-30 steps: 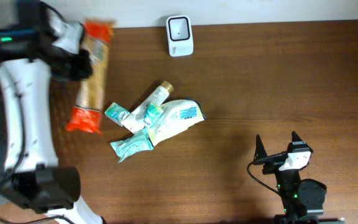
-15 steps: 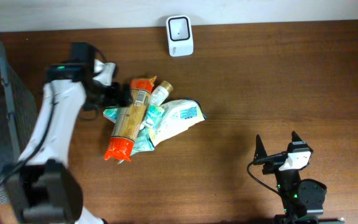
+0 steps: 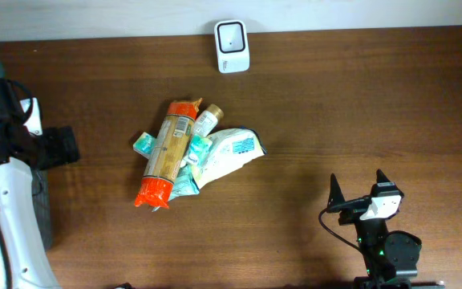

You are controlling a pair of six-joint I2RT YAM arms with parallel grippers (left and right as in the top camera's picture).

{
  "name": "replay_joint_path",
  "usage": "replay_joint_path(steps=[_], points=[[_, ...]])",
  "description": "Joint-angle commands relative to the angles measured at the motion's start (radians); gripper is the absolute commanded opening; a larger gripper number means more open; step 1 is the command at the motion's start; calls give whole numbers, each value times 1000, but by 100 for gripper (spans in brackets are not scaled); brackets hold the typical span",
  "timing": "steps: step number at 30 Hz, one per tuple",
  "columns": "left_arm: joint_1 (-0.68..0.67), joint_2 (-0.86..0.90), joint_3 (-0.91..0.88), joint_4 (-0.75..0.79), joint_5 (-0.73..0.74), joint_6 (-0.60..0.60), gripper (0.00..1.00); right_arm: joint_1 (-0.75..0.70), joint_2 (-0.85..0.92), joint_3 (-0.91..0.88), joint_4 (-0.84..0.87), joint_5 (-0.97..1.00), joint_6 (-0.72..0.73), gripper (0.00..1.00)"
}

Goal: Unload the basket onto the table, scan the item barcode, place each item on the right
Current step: 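Lift the orange snack bag out and lay it on the pile, then retract the left gripper and reach the right gripper toward the pile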

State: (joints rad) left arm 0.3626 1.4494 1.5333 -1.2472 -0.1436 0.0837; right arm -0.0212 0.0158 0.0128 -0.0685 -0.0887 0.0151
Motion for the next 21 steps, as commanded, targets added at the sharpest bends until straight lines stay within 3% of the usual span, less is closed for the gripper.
replay_joint_path(steps=[1,5,9,13,18,21], points=[[50,4,2,11,-117,27,99,-5,-8,-7,-3,-5,0,99],[107,4,2,68,-112,27,99,-5,-8,-7,-3,-5,0,99],[77,4,2,109,268,252,99,-5,-8,-7,-3,-5,0,99],[-18,4,2,148,293,262,99,-5,-8,-7,-3,-5,0,99],[-40,4,2,244,452,262,99,-5,-8,-7,-3,-5,0,99],[-40,4,2,248,451,262,99,-5,-8,-7,-3,-5,0,99]])
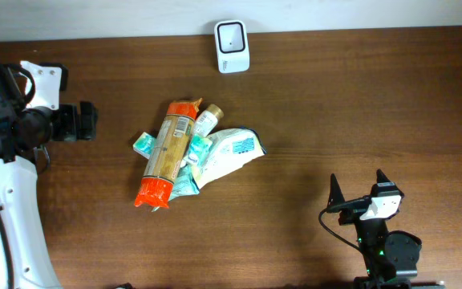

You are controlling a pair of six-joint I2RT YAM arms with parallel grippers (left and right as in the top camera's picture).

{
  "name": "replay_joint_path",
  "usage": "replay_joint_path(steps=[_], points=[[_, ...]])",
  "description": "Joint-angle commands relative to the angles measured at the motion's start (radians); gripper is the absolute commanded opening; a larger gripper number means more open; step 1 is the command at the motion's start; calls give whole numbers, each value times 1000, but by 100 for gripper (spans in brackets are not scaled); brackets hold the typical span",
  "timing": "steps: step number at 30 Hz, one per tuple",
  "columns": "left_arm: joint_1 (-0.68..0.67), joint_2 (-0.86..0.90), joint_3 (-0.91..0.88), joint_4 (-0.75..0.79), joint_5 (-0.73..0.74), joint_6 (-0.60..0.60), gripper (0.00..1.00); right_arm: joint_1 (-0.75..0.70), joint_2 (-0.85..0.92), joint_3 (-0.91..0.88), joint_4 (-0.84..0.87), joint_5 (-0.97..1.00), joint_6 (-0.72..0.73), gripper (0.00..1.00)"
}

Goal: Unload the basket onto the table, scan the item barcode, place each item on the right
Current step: 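Retract the left gripper and reach the right gripper toward the pile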

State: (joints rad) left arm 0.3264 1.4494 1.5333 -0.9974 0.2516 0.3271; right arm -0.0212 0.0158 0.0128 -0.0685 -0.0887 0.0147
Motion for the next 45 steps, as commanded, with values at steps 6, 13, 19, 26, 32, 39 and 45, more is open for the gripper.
replay_joint_path(steps=[6,13,19,26,32,39,45], points=[[-3,4,2,-2,56,19,99,-5,-8,-7,30,-6,0,99],[-3,4,2,-2,56,19,99,-5,-8,1,113,-290,54,99],[-3,4,2,-3,56,19,99,-5,90,259,-39,-509,130,99],[-3,4,2,-3,56,19,99,-5,542,638,-290,-658,129,98],[-3,4,2,-2,56,19,99,116,1144,982,-418,-798,129,98],[-3,4,2,-3,56,19,99,435,1626,1288,-413,-794,130,99],[-3,4,2,-3,56,19,99,551,1755,1318,-396,-573,249,99]])
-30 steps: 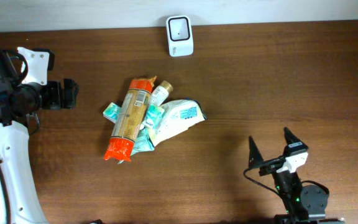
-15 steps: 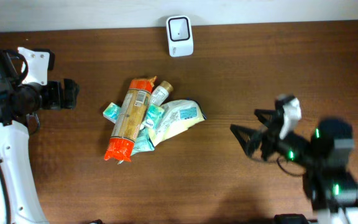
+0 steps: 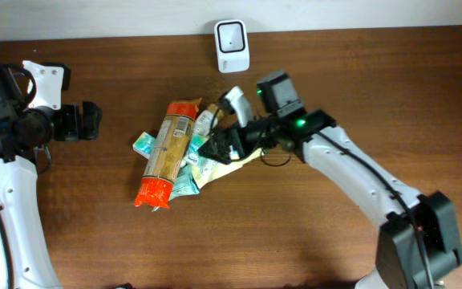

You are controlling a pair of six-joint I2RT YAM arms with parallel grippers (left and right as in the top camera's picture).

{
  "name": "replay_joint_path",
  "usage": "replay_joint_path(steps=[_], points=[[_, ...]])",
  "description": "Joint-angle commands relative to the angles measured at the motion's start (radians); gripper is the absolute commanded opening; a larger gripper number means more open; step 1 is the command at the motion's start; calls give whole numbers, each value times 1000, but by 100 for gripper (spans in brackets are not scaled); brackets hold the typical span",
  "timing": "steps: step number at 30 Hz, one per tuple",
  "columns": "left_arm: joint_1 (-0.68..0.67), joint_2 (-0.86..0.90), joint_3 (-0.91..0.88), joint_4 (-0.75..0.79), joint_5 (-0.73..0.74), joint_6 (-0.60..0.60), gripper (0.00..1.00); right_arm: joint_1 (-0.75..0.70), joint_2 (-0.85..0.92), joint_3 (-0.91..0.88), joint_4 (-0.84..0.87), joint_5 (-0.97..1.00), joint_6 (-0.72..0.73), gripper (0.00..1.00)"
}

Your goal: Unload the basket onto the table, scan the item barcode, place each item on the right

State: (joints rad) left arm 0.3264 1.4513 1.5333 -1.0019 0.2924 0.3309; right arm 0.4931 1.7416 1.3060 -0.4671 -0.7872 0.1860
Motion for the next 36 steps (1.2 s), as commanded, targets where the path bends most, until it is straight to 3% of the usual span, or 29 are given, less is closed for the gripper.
replay_joint_path(steps=[1,4,16,17,19,20,23,29,33,36], points=[[-3,2,2,2,15,15,99,46,33,24,7,170,111,99],[-3,2,2,2,15,15,99,50,34,24,77,227,172,98],[-3,2,2,-1,15,15,99,127,115,24,359,251,171,99],[-3,2,2,-2,15,15,99,136,120,24,366,274,221,100],[-3,2,2,-2,15,15,99,169,142,24,349,393,431,86],[-3,2,2,-2,15,15,99,190,153,24,335,455,587,84],[-3,2,2,-2,15,15,99,239,180,24,337,510,808,81],[-3,2,2,-2,15,15,99,286,296,47,385,451,916,81],[-3,2,2,-2,15,15,99,286,500,238,388,298,859,80],[-3,2,2,-2,15,15,99,279,539,284,320,291,804,53]])
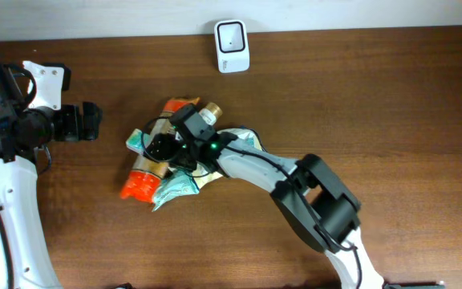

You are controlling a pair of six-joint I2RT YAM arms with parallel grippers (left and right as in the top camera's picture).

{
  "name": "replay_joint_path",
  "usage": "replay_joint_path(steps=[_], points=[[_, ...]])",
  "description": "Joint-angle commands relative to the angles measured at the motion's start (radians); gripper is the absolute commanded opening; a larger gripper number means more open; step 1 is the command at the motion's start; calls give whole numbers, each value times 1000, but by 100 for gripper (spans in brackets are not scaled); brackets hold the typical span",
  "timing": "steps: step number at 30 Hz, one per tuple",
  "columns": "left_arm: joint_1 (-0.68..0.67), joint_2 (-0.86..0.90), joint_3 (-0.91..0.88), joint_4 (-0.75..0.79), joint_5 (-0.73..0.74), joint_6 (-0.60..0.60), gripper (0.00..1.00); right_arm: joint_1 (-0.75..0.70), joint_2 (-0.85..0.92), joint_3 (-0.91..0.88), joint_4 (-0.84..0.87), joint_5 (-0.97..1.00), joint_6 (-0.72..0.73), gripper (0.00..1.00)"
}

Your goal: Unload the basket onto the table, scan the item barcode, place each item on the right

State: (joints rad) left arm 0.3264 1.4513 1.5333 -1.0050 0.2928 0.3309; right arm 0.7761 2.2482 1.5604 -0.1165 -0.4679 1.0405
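A pile of items lies mid-table: a long orange package point(142, 178), a small bottle point(208, 111), a white pouch point(244, 143) and teal packets point(138, 141). The white barcode scanner point(233, 46) stands at the far edge. My right gripper point(164, 149) is low over the middle of the orange package, and its fingers blend into the pile. My left gripper point(83, 123) hovers left of the pile with nothing seen in it.
The right arm point(319, 205) stretches from the near right across to the pile. The left arm's white body point(6, 209) fills the left edge. Bare wooden table point(391, 104) lies to the right.
My right gripper has moved left from the white pouch onto the orange package. The orange package's near end and the teal packets have shifted a little to the left. The left arm is unchanged.
Both arms began drawn back, the right one at the near right edge. The left gripper then stood left of the pile and stayed there. Later the right arm was at the pile's right side, and now it is over the orange package, with the pile nudged left.
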Motion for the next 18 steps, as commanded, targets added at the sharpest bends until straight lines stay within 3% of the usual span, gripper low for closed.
replay_joint_path(steps=[1,4,5,9,13,16,18], points=[[-3,2,2,1,15,15,99,-10,28,29,-35,-30,-69,44],[-3,2,2,1,15,15,99,-24,14,29,-54,-26,-145,8],[-3,2,2,1,14,15,99,-26,0,29,-70,-17,-174,4],[-3,2,2,1,14,15,99,-43,-153,30,-185,89,-334,4],[-3,2,2,1,14,15,99,-52,-422,79,-481,314,-519,4],[-3,2,2,1,14,15,99,-52,-557,91,-676,558,-593,5],[-3,2,2,1,14,15,99,-52,-557,90,-784,753,-592,5]])
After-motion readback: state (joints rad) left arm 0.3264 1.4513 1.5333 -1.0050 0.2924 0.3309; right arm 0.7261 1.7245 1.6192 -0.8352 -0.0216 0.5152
